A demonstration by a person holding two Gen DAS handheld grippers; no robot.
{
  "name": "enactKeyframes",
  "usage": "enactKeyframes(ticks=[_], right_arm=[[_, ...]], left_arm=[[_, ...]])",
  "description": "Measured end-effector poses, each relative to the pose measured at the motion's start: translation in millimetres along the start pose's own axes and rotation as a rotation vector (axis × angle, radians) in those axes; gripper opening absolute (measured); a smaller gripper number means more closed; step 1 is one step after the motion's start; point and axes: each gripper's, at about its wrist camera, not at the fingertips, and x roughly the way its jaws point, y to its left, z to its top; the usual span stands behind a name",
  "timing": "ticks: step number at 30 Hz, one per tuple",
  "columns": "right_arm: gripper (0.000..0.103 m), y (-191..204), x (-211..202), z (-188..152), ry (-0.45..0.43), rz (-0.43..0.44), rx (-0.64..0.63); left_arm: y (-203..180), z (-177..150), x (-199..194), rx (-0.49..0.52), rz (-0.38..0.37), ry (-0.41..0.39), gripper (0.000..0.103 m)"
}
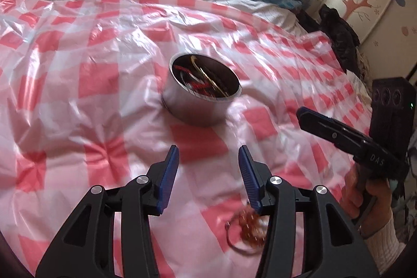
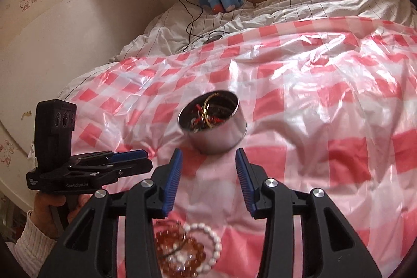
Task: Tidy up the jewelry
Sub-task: 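Move both open tools back to the remaining bracelets beside the tin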
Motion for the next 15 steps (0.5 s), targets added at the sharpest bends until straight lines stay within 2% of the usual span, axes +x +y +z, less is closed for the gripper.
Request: enactKeyframes(ticks=[3, 5, 7, 12, 15], right_arm=[[0.042, -1, -11, -33, 0.056, -0.002, 0.018], [0.042, 2, -17, -52, 0.073, 0.019, 0.030], [0.042, 10, -20, -65, 0.084, 0.000, 0.008], [0.039, 30, -19, -83, 0.108, -0.065, -0.086], [0.036, 38, -14, -87, 0.118, -0.058, -0.121]], left_arm=[[-14, -33, 3, 0.048, -0.008, 0.064, 0.045], [-20, -46, 3, 0.049, -0.016, 0.085, 0.045], [-22, -56, 4, 0.049, -0.028, 0.098, 0.045], [-22, -56, 4, 0.042, -0.023, 0.069, 0.045], [-21, -52, 4, 0.059, 0.026, 0.040, 0.045]])
